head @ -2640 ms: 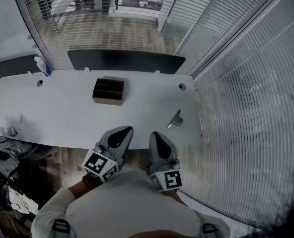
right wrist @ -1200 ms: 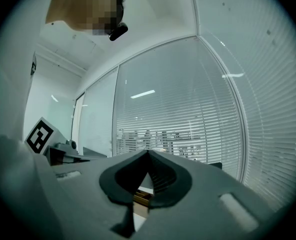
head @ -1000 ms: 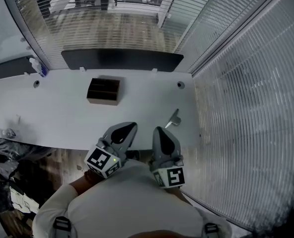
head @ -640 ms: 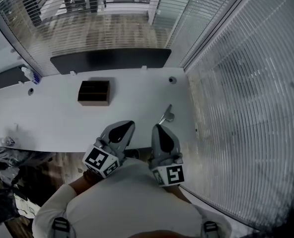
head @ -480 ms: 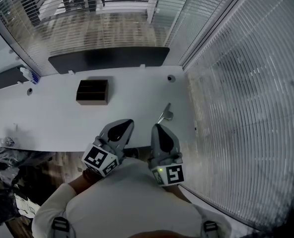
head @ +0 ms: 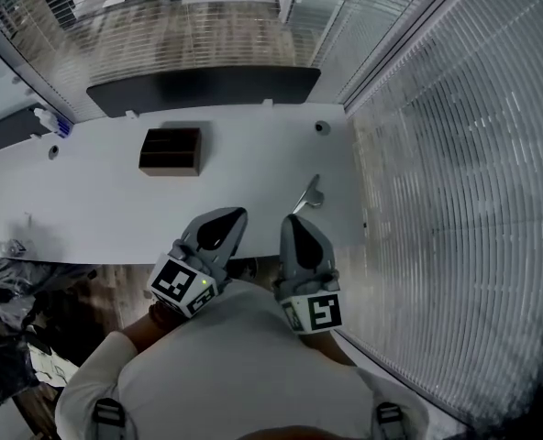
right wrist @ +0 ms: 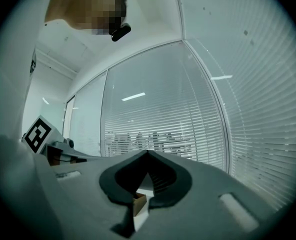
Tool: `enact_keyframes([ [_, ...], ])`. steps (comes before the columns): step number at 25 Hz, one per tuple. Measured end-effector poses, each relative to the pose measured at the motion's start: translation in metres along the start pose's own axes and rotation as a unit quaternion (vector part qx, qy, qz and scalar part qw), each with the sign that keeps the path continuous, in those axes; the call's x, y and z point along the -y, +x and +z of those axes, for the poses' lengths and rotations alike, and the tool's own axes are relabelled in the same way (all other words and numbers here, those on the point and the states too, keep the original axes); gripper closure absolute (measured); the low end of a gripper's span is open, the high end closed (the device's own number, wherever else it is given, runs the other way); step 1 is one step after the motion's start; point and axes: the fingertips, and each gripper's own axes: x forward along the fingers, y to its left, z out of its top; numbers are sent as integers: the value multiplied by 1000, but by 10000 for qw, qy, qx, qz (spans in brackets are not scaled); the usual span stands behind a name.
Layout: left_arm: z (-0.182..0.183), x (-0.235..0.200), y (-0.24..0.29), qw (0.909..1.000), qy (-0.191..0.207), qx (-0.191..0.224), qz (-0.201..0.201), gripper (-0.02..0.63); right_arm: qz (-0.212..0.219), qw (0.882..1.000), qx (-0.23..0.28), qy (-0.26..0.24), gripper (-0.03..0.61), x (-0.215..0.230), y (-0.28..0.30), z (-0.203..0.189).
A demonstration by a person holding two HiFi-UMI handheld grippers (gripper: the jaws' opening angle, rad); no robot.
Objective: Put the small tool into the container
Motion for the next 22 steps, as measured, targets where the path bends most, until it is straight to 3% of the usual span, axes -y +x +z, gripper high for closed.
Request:
enact_keyframes([
  [22,-35,6,18,9991,-132,-398,-51,611,-61,9988,-474,113,578,16,-14,-36],
])
